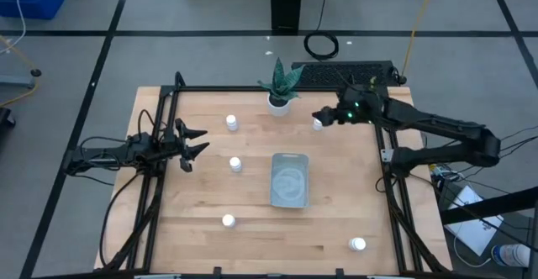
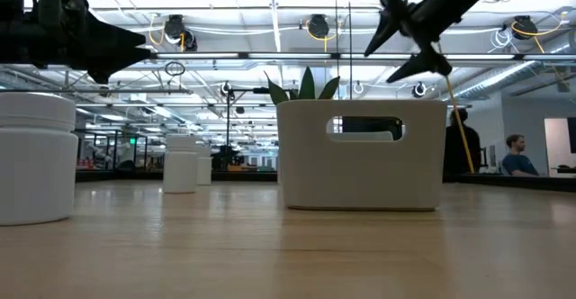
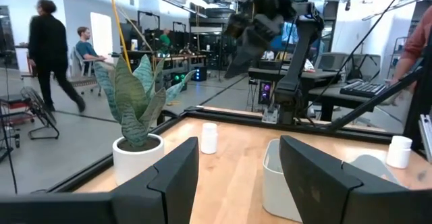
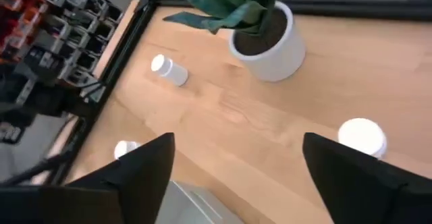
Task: Pick and place pill bottles into a basket
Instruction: Put the white pill bottle into the gray bin
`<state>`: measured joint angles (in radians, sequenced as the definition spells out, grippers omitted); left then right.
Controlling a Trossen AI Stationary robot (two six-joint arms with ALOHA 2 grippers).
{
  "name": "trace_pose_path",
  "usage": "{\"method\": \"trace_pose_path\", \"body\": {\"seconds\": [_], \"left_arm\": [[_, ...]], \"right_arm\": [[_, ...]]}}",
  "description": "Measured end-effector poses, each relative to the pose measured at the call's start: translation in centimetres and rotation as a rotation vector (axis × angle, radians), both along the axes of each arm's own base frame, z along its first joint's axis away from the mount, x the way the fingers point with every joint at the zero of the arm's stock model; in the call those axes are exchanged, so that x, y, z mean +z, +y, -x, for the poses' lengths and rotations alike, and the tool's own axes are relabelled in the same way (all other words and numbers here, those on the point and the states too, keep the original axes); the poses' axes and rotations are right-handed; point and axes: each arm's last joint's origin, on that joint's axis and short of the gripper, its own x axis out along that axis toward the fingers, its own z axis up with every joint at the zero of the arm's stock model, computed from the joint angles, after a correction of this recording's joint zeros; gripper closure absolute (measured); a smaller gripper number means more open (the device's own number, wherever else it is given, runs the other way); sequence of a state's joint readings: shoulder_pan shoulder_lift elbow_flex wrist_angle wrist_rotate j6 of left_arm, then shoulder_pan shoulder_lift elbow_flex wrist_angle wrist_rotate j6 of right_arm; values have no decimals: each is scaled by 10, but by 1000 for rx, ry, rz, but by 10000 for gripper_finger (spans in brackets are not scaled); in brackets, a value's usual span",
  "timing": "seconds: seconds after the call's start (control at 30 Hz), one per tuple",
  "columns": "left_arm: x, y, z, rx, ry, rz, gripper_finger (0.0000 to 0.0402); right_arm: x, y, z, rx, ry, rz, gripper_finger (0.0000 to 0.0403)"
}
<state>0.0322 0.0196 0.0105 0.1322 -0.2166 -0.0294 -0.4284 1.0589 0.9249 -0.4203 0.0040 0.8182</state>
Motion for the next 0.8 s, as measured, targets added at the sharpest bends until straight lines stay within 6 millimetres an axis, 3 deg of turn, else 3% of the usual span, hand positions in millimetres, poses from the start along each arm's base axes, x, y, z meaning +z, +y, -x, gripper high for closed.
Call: {"method": "trace_pose_path", "body": {"seconds": [0.27,0.53,0.63,0.8], "left_arm": [[0,0,0,1,0,2,190],[0,0,0,1,0,2,190],[0,0,0,1,0,2,190],[0,0,0,1,0,2,190]], "right_arm": [[-20,-33,-7,-39,119,-42,46],[-11,-56,-36,82,410,-52,46],[-20,-62,-43,122,541,-111,46],[-40,-71,-55,148,601,-161,46]]}}
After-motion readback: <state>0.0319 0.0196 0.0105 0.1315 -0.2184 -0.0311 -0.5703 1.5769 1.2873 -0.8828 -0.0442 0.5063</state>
